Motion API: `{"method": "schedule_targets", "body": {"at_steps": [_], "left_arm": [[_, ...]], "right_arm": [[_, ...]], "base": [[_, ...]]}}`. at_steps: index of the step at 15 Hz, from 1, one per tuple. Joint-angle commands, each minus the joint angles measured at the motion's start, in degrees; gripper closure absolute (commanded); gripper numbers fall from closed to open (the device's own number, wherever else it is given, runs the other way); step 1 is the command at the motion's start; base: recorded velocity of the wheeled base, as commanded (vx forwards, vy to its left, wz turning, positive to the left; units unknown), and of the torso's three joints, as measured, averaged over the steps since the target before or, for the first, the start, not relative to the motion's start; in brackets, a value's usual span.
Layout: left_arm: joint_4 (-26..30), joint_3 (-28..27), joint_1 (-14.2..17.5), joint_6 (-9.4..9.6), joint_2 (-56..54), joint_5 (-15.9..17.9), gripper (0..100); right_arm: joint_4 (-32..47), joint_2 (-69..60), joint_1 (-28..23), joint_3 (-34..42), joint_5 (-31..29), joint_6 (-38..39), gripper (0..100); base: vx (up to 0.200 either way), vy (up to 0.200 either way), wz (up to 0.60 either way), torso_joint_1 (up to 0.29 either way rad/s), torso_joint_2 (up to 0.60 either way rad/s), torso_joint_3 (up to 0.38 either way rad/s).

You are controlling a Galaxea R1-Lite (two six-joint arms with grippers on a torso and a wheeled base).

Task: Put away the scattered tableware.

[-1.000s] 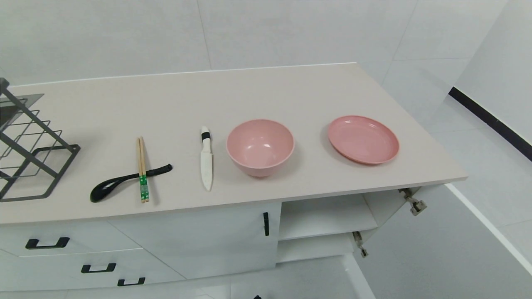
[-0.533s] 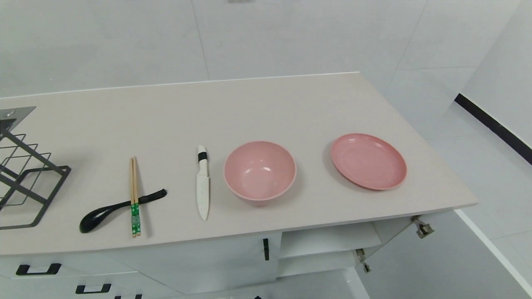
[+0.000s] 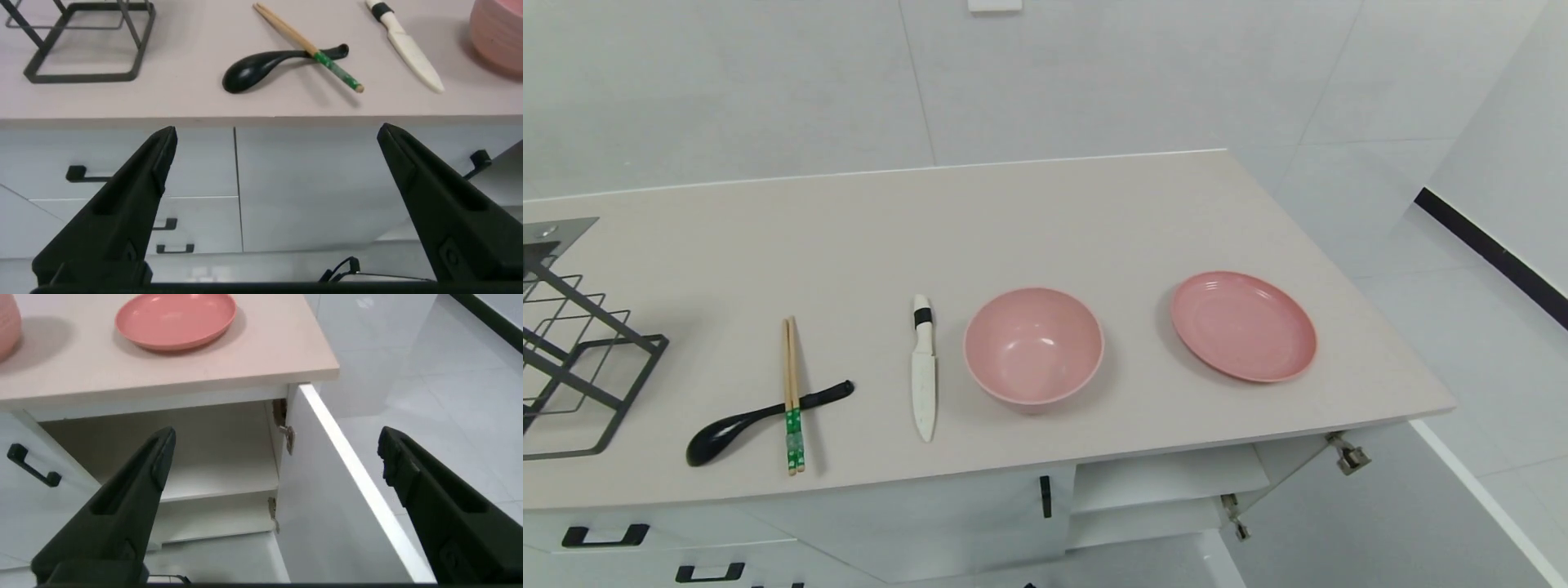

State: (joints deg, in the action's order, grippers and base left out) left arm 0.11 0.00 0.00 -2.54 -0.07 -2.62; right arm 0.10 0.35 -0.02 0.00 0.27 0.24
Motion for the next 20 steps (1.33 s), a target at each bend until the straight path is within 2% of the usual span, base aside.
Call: {"method": "schedule_targets", "body": {"at_steps": [1,6,9,11,12,13,14,20], "left_arm": [[-0.02,0.0,0.0,-0.01,0.07,-0.02,0],[-0.02,0.0,0.0,0.34,0.07,0.07,0],[-0.02,0.0,0.0,0.43,0.07,0.16,0],[-0.02,0.0,0.0,0.6,0.07,0.16,0],[-0.02,0.0,0.0,0.95,0.07,0.25,0],[0.07,0.0,0.0,2.45,0.07,0.42,0],[0.07,0.0,0.0,3.06,0.07,0.95,0],[0.07,0.0,0.0,2.98,0.07,1.04,0]], "right_arm": [[-0.01,0.09,-0.06,-0.09,0.0,0.02,0],[-0.01,0.09,0.02,0.0,0.0,-0.07,0],[-0.01,0.09,0.02,-0.09,0.0,-0.07,0],[-0.1,0.09,0.02,0.0,0.08,-0.07,0],[-0.1,0.09,0.02,0.0,0.08,0.02,0],[-0.1,0.09,0.02,0.0,0.08,0.02,0],[-0.1,0.09,0.02,0.0,0.08,0.02,0],[-0.1,0.09,-0.06,0.0,0.0,-0.07,0]], "base": [[0.0,0.0,0.0,0.246,-0.47,-0.222],[0.0,0.0,0.0,0.26,-0.51,-0.248],[0.0,0.0,0.0,0.029,-0.05,-0.028],[0.0,-0.2,0.0,0.007,-0.01,-0.005],[0.0,0.0,0.0,0.0,0.0,0.0],[0.0,0.0,0.0,0.0,0.0,0.0],[0.0,0.0,0.0,0.0,0.0,0.0],[0.0,0.0,0.0,0.0,0.0,0.0]]}}
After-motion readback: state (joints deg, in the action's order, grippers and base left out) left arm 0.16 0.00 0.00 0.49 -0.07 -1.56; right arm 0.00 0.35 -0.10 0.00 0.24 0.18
